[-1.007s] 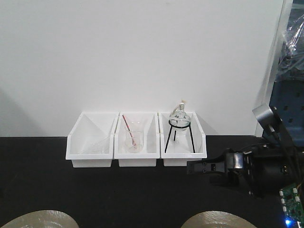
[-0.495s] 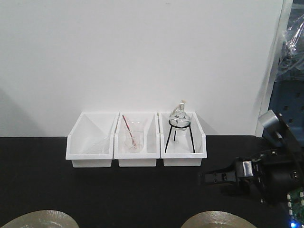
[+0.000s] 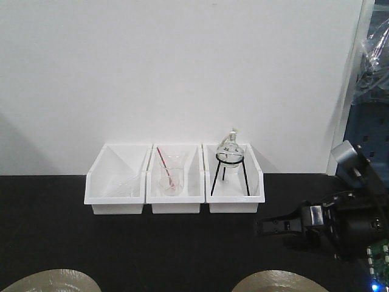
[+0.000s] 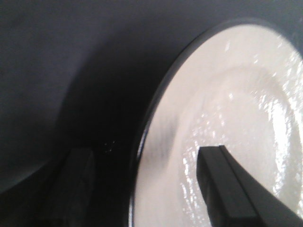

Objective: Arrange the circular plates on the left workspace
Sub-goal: 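Lift the tan plate with the left gripper and move it toward the bench center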

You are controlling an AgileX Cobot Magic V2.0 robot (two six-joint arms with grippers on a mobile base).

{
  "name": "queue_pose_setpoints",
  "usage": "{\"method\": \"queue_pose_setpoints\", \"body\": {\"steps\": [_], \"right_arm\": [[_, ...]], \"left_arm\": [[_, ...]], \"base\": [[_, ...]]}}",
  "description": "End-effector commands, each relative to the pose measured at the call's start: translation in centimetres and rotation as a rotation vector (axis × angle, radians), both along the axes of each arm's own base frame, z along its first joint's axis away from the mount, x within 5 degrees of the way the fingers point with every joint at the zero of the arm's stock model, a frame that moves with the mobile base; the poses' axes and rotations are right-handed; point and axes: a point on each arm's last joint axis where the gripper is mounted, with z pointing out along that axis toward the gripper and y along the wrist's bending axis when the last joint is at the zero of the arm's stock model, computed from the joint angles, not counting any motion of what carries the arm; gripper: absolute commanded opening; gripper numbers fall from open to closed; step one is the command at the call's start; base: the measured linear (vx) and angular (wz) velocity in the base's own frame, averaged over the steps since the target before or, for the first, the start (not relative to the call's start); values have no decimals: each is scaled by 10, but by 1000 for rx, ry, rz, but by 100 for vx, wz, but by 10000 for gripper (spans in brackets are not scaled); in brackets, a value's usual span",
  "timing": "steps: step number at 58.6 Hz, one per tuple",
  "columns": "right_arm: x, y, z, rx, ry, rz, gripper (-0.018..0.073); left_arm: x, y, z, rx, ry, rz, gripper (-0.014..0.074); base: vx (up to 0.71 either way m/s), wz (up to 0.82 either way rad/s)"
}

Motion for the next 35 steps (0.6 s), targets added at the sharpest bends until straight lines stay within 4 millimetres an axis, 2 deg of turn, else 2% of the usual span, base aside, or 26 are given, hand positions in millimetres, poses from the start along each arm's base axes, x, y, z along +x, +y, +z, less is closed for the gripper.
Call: {"method": "queue_pose_setpoints", "body": {"steps": [1,9,13,20,21,27,35], "right_arm": [[-1,0,20,58,-62,-22,593],[-1,0,20,58,-63,-24,593],[-1,0,20,58,-63,-24,593],[-1,0,20,58,-63,-24,593],[-1,0,20,58,-63,-24,593],[-1,0,20,57,-64,-27,593],[-1,0,20,56,-65,-31,593]], "left_arm": [[7,-2,10,-50,-44,4,543],[7,-2,3,-69,-25,-12,460],[7,-3,4,-68,-39,-39,360],[7,-5,5,-92,-48,-36,124],[7,-7,6,-110,-47,-52,-10],[7,-10,9,-160,-57,-52,-9],[14,-16,22,-322,-140,-6,-4]], "base": [[0,0],[0,0],[0,0],[0,0],[0,0],[0,0],[0,0]]}}
